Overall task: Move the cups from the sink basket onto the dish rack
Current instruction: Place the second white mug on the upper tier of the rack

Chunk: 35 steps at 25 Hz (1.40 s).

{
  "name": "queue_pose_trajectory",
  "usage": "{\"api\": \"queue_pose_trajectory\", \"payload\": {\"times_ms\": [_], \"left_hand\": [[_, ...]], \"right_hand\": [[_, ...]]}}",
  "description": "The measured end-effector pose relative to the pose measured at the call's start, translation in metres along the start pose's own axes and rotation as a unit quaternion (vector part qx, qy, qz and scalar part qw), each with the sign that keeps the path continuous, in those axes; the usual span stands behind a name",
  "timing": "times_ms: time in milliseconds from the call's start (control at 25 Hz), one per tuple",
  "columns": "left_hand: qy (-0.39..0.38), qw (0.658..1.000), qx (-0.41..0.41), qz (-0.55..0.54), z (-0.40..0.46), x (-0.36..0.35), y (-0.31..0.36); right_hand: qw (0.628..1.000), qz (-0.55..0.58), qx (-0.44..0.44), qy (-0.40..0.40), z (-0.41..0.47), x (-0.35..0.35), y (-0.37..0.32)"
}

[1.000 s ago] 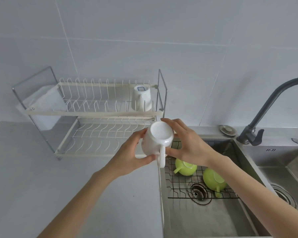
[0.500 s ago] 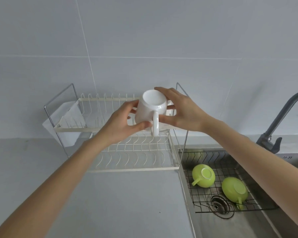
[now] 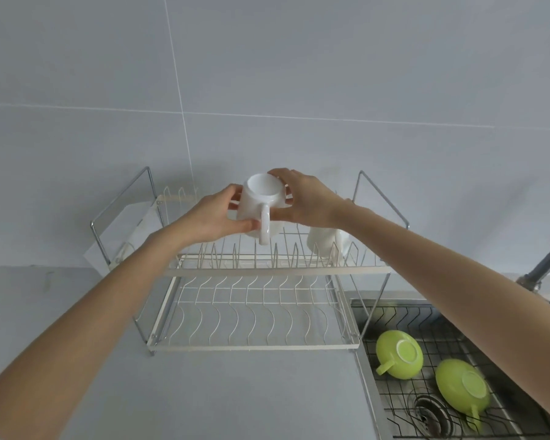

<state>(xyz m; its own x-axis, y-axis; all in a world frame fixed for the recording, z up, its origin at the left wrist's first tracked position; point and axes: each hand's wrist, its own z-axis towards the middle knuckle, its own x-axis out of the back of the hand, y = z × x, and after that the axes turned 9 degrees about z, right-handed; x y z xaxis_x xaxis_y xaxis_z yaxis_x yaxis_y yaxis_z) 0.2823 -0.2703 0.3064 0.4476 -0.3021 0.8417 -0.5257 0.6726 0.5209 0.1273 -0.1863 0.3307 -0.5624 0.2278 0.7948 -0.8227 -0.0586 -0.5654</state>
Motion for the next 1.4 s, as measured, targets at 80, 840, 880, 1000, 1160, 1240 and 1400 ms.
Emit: {"api": "queue_pose_trajectory", "payload": {"times_ms": [80, 840, 880, 1000, 1160, 1240, 1400], "left_hand": [[-0.027, 0.999, 0.026, 0.026, 0.009, -0.005, -0.013], [-0.136, 0.98, 0.077, 0.12, 0.018, -0.003, -0.021], [-0.124, 0.98, 0.075, 0.138, 0.015, 0.0, -0.016], [-0.07, 0.971, 0.05, 0.222, 0.004, 0.01, 0.01], [0.011, 0.951, 0.001, 0.31, -0.015, 0.011, 0.057], [0.036, 0.937, -0.025, 0.346, -0.022, 0.003, 0.08], [0.067, 0.928, -0.053, 0.364, -0.029, -0.021, 0.125]], "right_hand": [[0.999, -0.004, -0.022, -0.029, 0.013, -0.014, 0.008], [0.986, -0.072, -0.072, -0.134, 0.016, -0.031, 0.024], [0.985, -0.082, -0.07, -0.132, 0.011, -0.026, 0.023], [0.986, -0.117, -0.049, -0.112, -0.008, -0.007, 0.018], [0.981, -0.185, -0.012, -0.053, -0.044, 0.025, 0.012], [0.979, -0.205, -0.008, -0.02, -0.066, 0.041, 0.013], [0.975, -0.218, -0.02, 0.041, -0.11, 0.067, 0.025]]}}
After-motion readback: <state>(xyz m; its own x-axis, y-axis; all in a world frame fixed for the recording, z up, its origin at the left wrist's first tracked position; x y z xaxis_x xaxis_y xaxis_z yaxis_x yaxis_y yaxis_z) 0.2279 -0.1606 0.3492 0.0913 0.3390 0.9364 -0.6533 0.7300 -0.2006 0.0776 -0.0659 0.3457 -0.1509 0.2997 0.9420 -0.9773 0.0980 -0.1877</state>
